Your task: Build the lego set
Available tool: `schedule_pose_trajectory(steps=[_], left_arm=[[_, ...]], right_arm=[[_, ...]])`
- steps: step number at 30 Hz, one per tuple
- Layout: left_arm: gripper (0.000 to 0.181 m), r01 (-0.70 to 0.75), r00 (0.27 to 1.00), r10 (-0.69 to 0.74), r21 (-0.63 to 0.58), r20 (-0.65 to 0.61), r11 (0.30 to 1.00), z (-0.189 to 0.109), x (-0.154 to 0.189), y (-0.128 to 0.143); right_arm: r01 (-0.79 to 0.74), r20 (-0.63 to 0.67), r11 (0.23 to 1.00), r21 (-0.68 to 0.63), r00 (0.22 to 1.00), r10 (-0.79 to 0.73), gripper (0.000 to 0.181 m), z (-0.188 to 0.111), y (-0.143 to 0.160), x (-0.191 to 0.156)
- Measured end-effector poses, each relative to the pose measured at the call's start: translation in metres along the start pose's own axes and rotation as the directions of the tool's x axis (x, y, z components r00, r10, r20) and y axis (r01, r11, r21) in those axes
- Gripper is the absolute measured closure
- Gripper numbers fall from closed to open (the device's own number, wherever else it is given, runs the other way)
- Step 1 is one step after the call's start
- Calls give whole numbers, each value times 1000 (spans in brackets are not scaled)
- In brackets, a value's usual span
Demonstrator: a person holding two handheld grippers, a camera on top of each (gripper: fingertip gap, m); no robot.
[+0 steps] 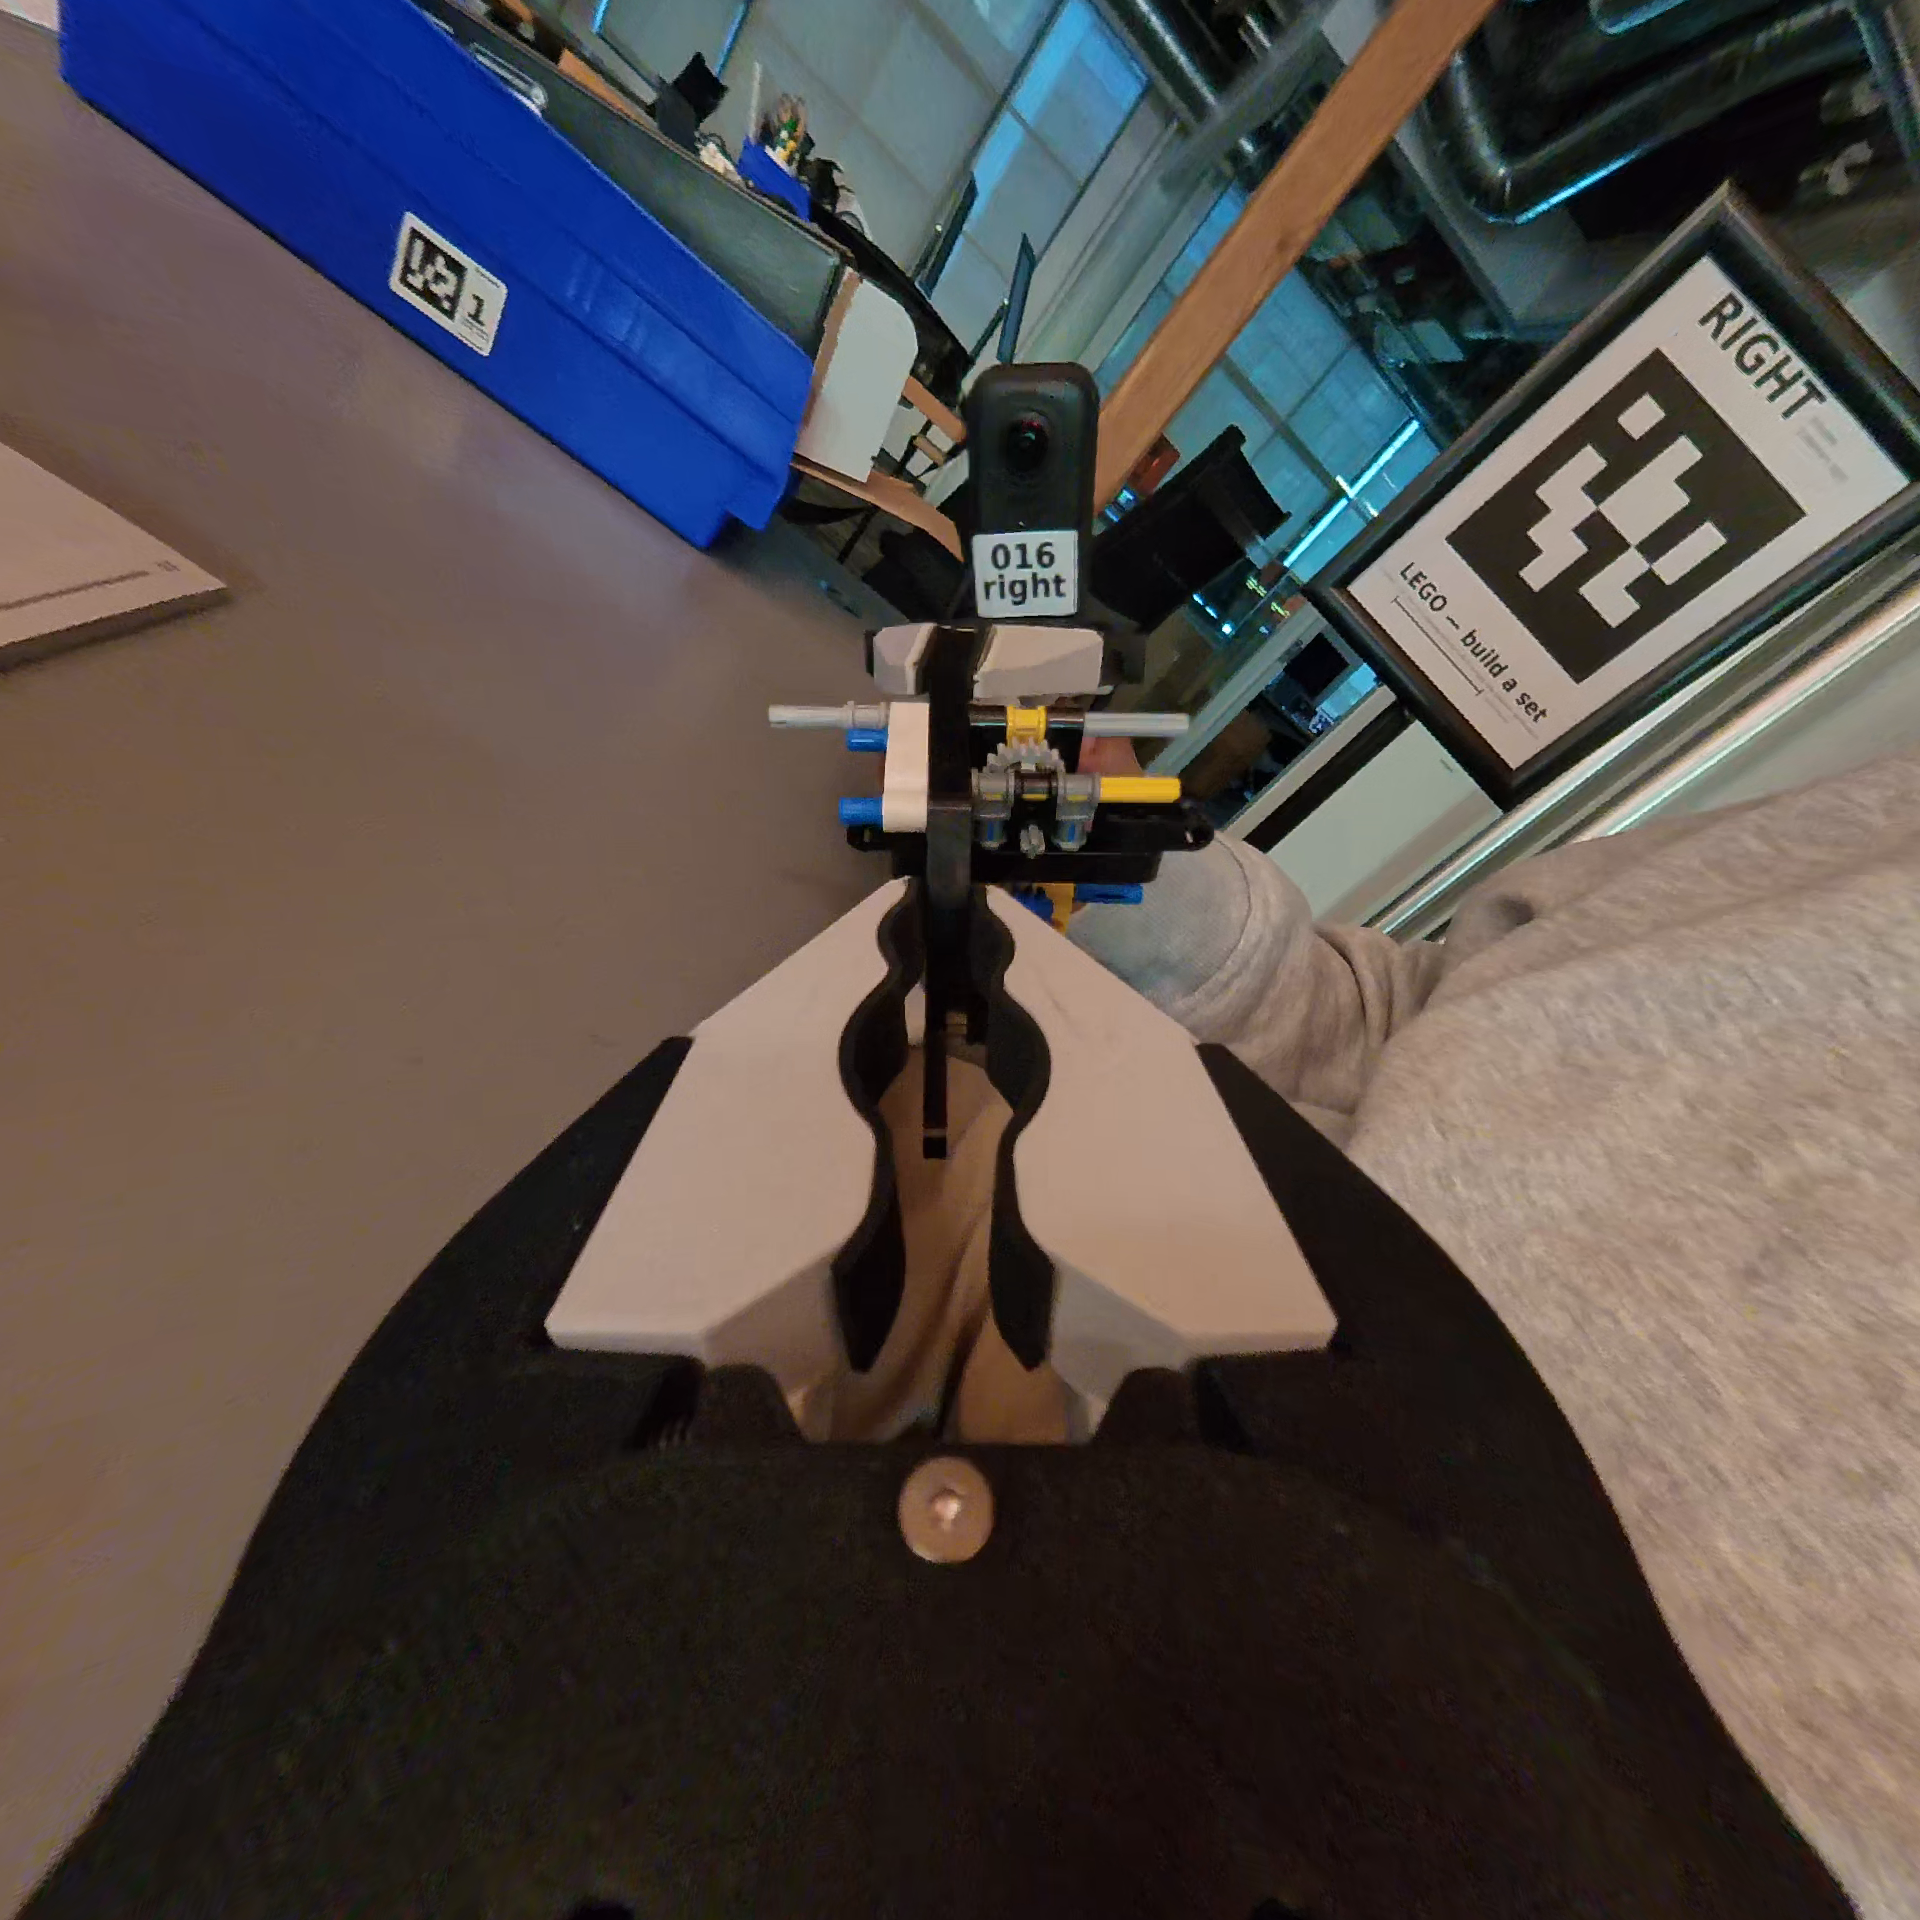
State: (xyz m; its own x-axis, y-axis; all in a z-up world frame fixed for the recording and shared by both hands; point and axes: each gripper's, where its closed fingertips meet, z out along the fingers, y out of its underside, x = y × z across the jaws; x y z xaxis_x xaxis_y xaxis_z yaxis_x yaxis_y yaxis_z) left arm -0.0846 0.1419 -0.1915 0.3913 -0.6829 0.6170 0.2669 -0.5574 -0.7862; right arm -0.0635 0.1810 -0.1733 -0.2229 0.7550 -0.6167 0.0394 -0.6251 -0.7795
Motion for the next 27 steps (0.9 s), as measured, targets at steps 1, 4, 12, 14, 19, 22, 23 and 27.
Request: schedule_pose_trajectory(steps=[1, 4, 12, 14, 19, 22, 23, 27], left_arm=[[177, -1, 1000, 1, 4, 0, 1000, 0, 0, -1], [177, -15, 1000, 15, 10, 5, 1000, -1, 0, -2], [177, -23, 994, 14, 80, 109, 997, -15, -17, -15], [177, -2, 992, -12, 114, 127, 993, -20, -22, -20], [177, 10, 985, -36, 153, 170, 988, -27, -30, -26], [177, 4, 983, -32, 152, 183, 988, -27, -31, -26], [177, 2, 982, -30, 150, 186, 989, -26, -32, -26], [177, 3, 983, -30, 145, 183, 989, -26, -31, -25]], right_arm=[[1, -7, 1000, 9, 1000, -1, 170, 0, -1, 1], [-30, -18, 998, 53, 999, 31, 161, -4, -8, 5], [-30, -114, 998, 62, 993, 37, 151, -13, -9, 21], [3, -146, 1000, -10, 989, -5, 145, -9, 1, 22], [82, -167, 994, -77, 981, -94, 139, 6, 12, 14], [91, -203, 993, -80, 973, -106, 138, 14, 15, 15], [96, -217, 992, -84, 970, -113, 138, 16, 16, 16], [174, -256, 979, -102, 947, -195, 139, 20, 15, 14]])
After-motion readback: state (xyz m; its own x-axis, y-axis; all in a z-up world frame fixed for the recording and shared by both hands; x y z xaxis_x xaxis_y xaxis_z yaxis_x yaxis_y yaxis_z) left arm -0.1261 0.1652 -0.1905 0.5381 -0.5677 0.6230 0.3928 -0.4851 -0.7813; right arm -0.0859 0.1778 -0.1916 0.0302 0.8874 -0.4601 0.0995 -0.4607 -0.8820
